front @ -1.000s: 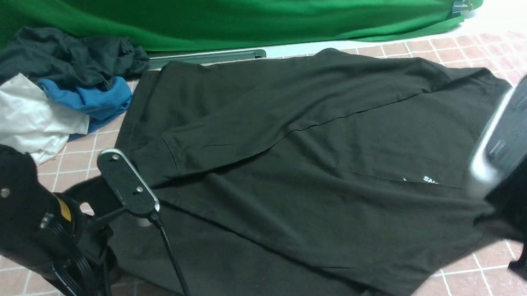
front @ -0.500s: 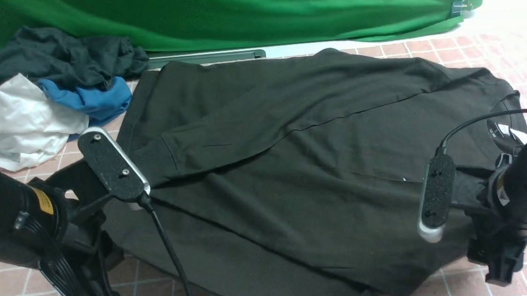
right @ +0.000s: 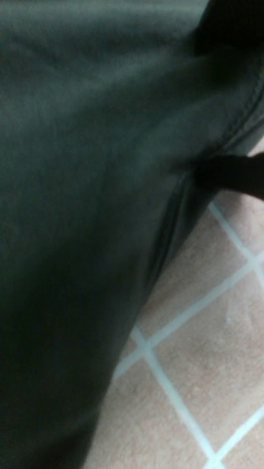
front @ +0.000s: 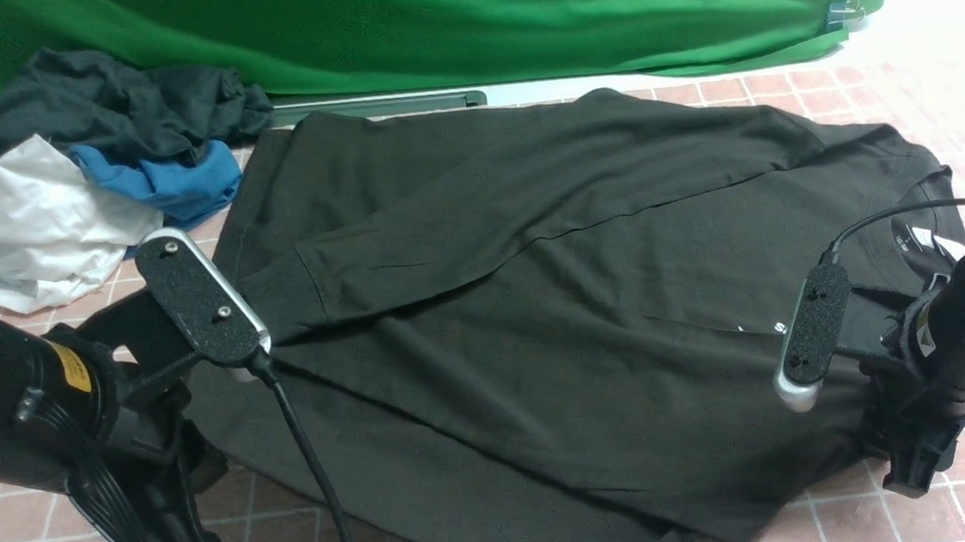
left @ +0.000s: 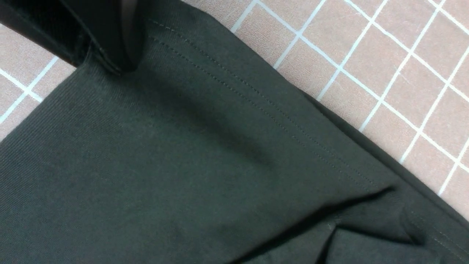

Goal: Fold a long-sleeved shirt over a pink coffee tablecloth.
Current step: 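Grasp the near edge of the shirt at its hem and shoulder corners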

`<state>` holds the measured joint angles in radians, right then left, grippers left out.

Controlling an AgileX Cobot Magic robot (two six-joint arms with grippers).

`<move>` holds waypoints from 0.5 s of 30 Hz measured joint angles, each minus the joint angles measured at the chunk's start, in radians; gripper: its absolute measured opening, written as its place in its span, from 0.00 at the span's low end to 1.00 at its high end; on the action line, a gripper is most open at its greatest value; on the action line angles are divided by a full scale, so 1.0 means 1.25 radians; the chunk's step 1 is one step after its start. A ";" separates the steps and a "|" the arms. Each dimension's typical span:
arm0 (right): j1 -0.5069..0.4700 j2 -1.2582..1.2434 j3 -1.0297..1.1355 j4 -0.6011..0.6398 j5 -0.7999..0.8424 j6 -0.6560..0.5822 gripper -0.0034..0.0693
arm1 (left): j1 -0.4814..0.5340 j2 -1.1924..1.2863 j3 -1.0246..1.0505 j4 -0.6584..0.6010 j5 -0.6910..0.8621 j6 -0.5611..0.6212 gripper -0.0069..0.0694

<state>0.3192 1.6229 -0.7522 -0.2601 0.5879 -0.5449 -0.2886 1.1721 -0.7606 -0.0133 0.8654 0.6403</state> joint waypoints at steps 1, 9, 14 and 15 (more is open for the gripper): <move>0.000 0.001 0.000 0.005 0.001 0.000 0.64 | 0.000 0.000 0.000 0.000 0.000 0.000 0.13; 0.000 0.002 0.002 0.042 0.010 0.000 0.31 | 0.000 0.000 0.000 -0.008 0.008 -0.002 0.13; 0.000 0.002 0.002 0.043 0.027 0.006 0.12 | 0.000 0.000 0.000 -0.010 0.030 -0.004 0.13; 0.000 0.001 0.002 0.042 0.034 0.011 0.11 | 0.000 -0.001 0.000 -0.014 0.035 -0.004 0.13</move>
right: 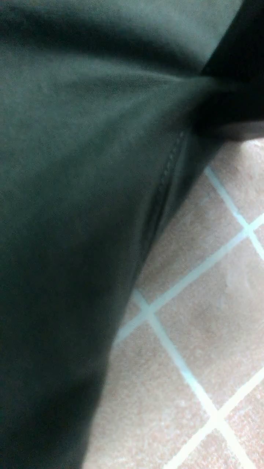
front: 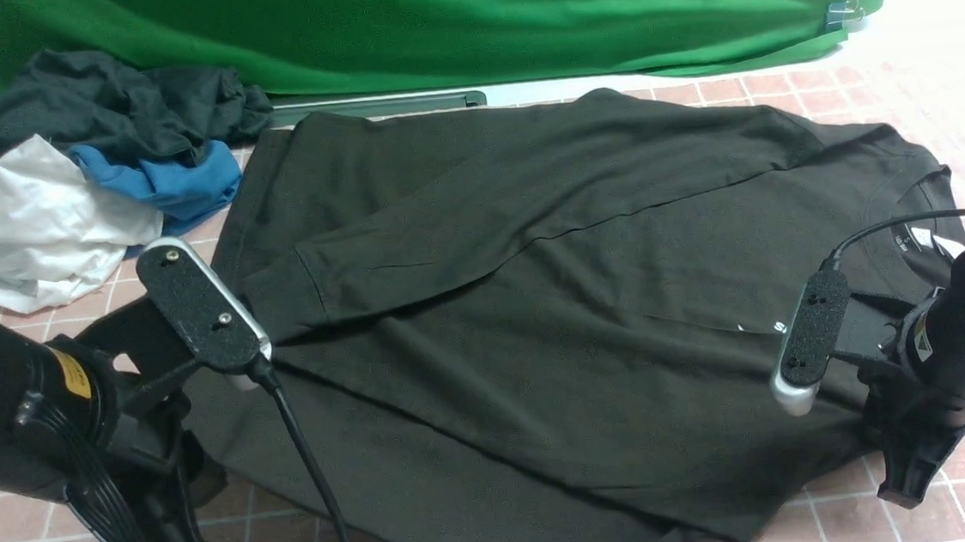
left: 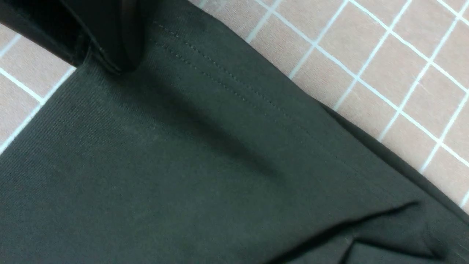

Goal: Fold a long-sleeved shirt over a pink coffee tablecloth.
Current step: 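Grasp the near edge of the shirt at its hem and shoulder corners, then fold the black garment in half by bringing its near edge over to the far edge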

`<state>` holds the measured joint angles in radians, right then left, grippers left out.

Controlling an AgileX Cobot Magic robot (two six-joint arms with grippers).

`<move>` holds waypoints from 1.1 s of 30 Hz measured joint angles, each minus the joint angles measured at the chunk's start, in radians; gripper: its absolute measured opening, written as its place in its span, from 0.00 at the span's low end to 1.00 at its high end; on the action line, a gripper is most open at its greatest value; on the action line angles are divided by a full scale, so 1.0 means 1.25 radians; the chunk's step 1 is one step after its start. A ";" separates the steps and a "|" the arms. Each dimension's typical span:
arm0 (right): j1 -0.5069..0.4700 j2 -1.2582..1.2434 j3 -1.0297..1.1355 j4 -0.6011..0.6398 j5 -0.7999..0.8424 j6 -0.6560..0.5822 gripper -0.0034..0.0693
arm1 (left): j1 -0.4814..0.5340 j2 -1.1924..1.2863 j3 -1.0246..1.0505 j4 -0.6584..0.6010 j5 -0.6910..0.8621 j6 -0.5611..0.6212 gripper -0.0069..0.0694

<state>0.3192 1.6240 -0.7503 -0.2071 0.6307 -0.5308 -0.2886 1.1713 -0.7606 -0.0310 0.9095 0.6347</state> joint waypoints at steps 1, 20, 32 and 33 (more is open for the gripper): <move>0.000 -0.005 0.000 0.000 0.013 0.011 0.10 | 0.000 -0.001 0.000 -0.004 0.005 -0.002 0.13; 0.000 -0.214 -0.021 0.043 0.241 0.298 0.09 | 0.000 -0.202 0.000 0.029 -0.014 -0.114 0.13; -0.071 -0.048 -0.214 0.023 0.165 0.316 0.09 | 0.050 0.156 -0.139 0.096 -0.232 -0.237 0.13; -0.074 -0.045 -0.221 0.023 0.164 0.315 0.09 | 0.056 0.167 -0.150 0.096 -0.232 -0.238 0.13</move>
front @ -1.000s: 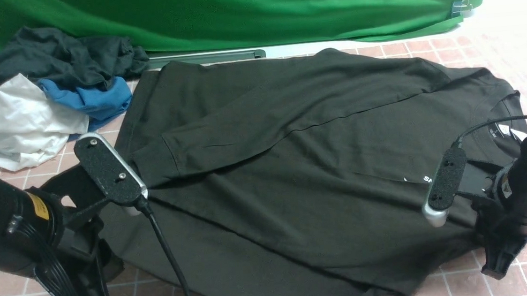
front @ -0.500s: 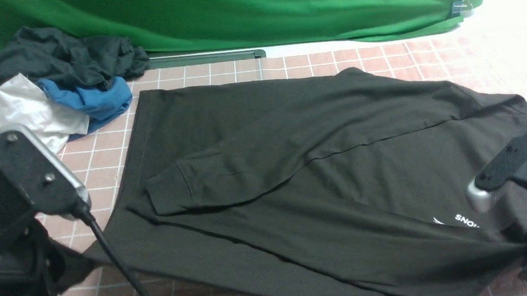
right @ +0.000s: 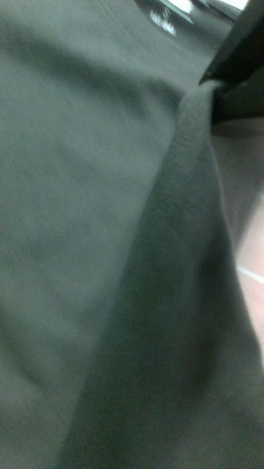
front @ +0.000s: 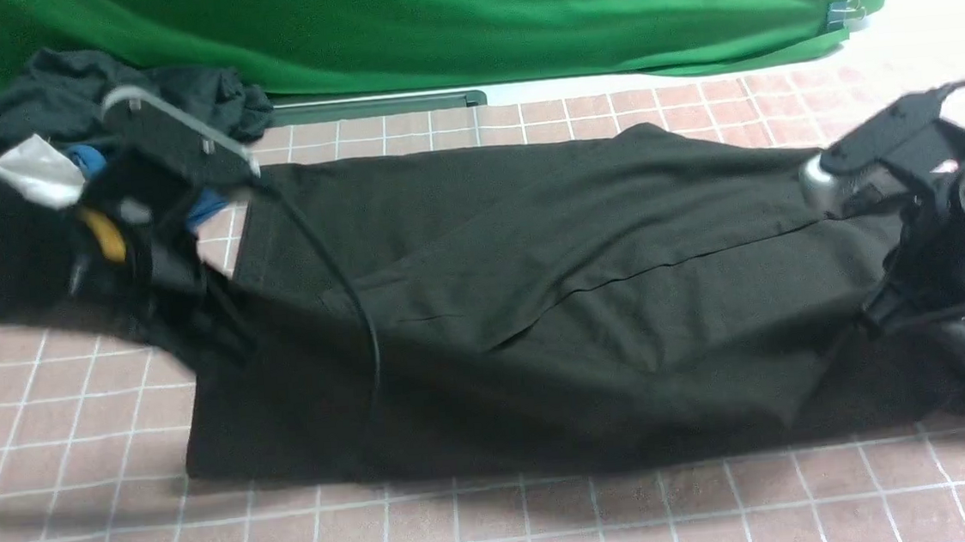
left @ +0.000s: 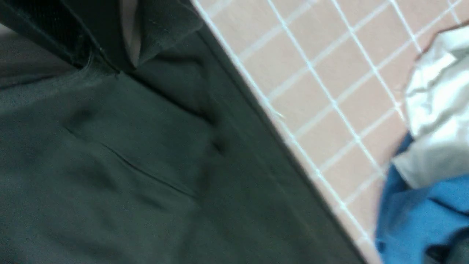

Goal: Fold a long-sleeved shirt over a pink coffee tablecloth.
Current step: 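Fold the black garment in half by bringing its near edge over to the far edge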

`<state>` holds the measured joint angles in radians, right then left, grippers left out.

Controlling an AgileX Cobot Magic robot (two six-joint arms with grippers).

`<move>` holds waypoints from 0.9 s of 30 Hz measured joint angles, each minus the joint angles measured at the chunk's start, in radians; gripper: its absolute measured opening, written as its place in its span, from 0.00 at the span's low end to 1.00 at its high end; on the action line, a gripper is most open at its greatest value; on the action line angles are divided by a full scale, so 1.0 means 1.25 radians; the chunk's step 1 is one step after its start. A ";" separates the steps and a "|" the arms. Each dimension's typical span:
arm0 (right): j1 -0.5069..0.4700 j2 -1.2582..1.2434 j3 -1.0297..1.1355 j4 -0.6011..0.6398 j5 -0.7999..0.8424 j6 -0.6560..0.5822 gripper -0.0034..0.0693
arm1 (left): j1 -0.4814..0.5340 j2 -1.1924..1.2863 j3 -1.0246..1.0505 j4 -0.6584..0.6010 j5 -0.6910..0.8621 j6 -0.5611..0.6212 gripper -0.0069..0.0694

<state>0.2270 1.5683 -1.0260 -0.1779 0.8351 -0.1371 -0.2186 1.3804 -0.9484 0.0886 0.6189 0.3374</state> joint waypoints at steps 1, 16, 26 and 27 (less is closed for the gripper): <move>-0.022 0.023 -0.021 0.000 -0.010 -0.003 0.09 | 0.020 0.038 -0.039 0.002 -0.002 -0.003 0.13; -0.110 0.260 -0.313 0.001 -0.149 -0.043 0.09 | 0.093 0.392 -0.419 0.024 -0.050 0.026 0.13; -0.110 0.412 -0.480 0.001 -0.156 -0.046 0.09 | 0.120 0.572 -0.583 0.027 -0.043 0.027 0.13; -0.110 0.417 -0.483 0.001 -0.157 -0.046 0.09 | 0.120 0.578 -0.587 0.027 -0.043 0.027 0.13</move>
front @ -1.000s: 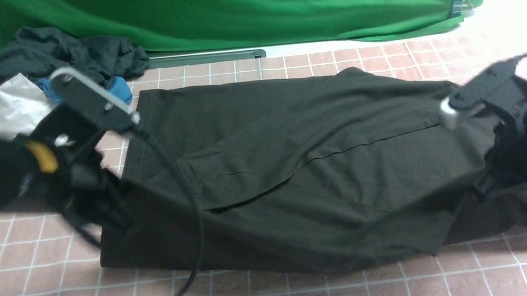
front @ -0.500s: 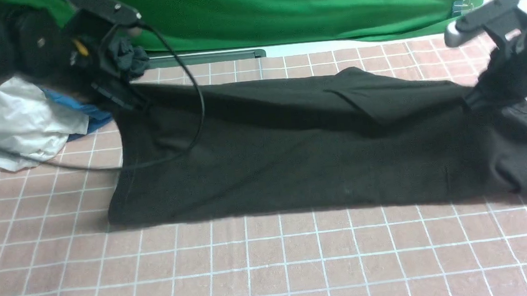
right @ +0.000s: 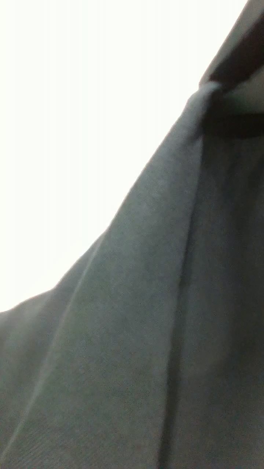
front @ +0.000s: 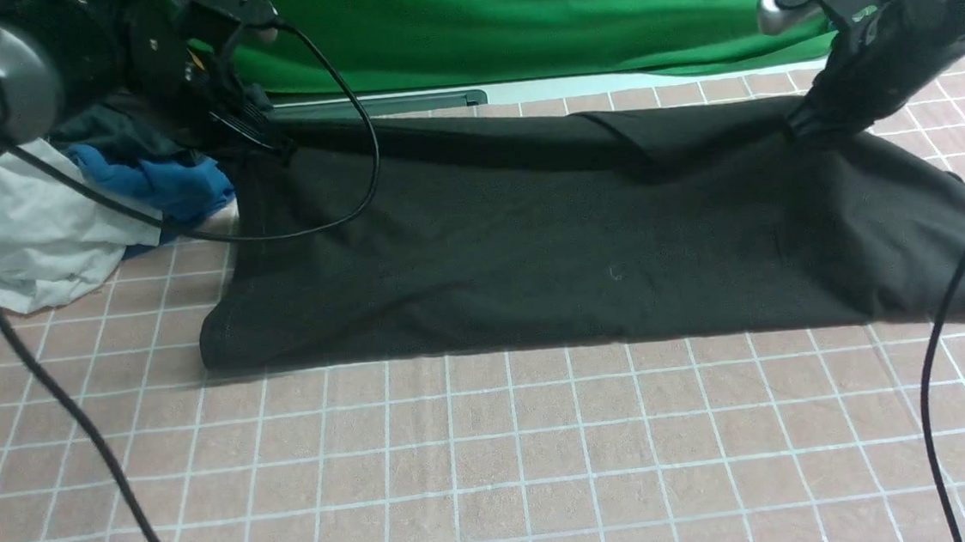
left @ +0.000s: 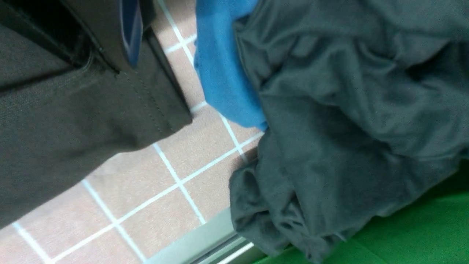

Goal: Fold a long-sleeved shirt over a pink coffee tablecloth.
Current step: 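Fold the black garment in half by bringing its near edge over to the far edge, then pull the folded dark garment lengthwise by its ends to straighten it flat on the table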

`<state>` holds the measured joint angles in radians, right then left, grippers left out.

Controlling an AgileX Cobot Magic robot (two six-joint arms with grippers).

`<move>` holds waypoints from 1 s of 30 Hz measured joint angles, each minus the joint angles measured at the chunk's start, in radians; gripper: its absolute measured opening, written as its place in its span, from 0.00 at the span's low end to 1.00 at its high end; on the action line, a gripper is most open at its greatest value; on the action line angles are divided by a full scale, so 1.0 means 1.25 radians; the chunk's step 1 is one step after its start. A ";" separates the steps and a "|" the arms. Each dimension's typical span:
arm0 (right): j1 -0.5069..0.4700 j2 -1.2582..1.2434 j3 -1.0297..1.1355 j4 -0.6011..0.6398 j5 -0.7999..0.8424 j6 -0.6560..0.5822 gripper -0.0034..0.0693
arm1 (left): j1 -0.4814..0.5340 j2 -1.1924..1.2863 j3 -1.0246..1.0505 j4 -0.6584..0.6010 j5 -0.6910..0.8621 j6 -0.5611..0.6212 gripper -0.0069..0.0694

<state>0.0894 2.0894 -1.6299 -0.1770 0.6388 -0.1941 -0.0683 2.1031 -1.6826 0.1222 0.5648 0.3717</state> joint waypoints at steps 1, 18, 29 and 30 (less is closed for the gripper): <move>-0.001 0.013 -0.009 0.000 -0.009 0.000 0.09 | 0.000 0.018 -0.012 0.003 0.000 0.000 0.13; 0.014 -0.033 -0.014 0.075 -0.047 0.012 0.61 | 0.025 0.066 -0.022 0.020 -0.044 -0.010 0.47; 0.116 0.077 -0.037 0.244 0.001 -0.081 0.13 | -0.004 -0.095 -0.020 -0.191 0.089 0.052 0.21; 0.116 0.083 -0.038 0.247 0.001 -0.085 0.13 | -0.007 -0.100 -0.019 -0.191 0.091 0.057 0.21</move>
<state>0.2341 2.1929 -1.6780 0.1323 0.6398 -0.3002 -0.0767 1.9782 -1.7061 -0.1160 0.6786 0.4432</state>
